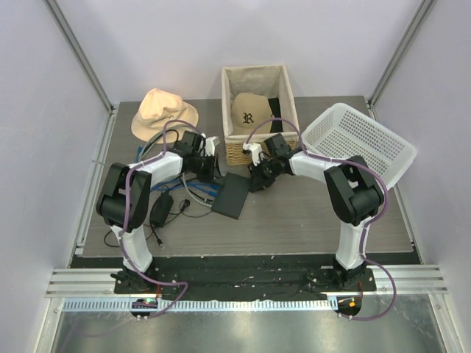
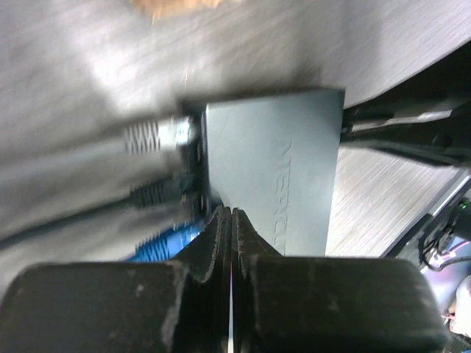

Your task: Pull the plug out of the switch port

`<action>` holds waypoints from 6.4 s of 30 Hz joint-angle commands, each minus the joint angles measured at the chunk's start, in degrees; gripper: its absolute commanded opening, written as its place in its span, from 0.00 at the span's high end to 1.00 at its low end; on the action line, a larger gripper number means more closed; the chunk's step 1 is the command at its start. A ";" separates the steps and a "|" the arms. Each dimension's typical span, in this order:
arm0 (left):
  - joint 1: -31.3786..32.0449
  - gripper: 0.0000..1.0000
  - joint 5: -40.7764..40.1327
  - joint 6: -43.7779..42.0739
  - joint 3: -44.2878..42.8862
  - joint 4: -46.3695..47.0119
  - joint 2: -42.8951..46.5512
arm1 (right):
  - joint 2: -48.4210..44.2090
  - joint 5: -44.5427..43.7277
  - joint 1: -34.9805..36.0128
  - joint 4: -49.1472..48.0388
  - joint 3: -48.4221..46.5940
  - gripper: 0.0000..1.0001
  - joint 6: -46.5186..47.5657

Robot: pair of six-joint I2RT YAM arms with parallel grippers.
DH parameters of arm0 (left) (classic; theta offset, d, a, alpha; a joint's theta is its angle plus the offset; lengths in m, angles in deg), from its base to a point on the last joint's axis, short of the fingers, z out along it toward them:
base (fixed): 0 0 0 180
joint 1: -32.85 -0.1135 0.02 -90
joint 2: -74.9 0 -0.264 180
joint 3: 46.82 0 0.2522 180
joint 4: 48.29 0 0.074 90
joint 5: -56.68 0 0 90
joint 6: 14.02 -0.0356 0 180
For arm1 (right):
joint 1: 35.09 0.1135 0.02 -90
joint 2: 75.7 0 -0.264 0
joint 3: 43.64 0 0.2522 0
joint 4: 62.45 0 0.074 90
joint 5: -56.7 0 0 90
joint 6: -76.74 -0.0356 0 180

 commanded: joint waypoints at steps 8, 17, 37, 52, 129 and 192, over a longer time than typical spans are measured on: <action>3.26 1.00 -4.82 -3.12 6.49 -4.48 1.76 | 3.62 1.23 3.08 -1.74 -4.86 0.98 -9.51; 5.90 1.00 -17.83 -3.03 3.94 -7.90 -4.40 | -2.25 -29.88 5.80 -0.06 0.15 0.99 3.82; 7.39 1.00 -21.80 -3.20 -0.81 -10.98 -12.67 | -12.02 -20.31 5.89 -1.22 9.82 0.99 9.67; 5.02 0.91 -9.50 -7.16 7.89 -7.63 8.50 | -8.05 -31.74 5.36 5.55 -0.20 0.47 -4.15; 2.12 0.50 5.70 -5.31 -11.70 -11.59 3.51 | -15.45 -13.19 3.08 19.89 -11.01 0.41 -5.29; 2.65 0.51 9.40 -0.14 3.50 24.52 -7.30 | -12.63 -16.81 7.91 18.57 -7.24 0.81 -6.18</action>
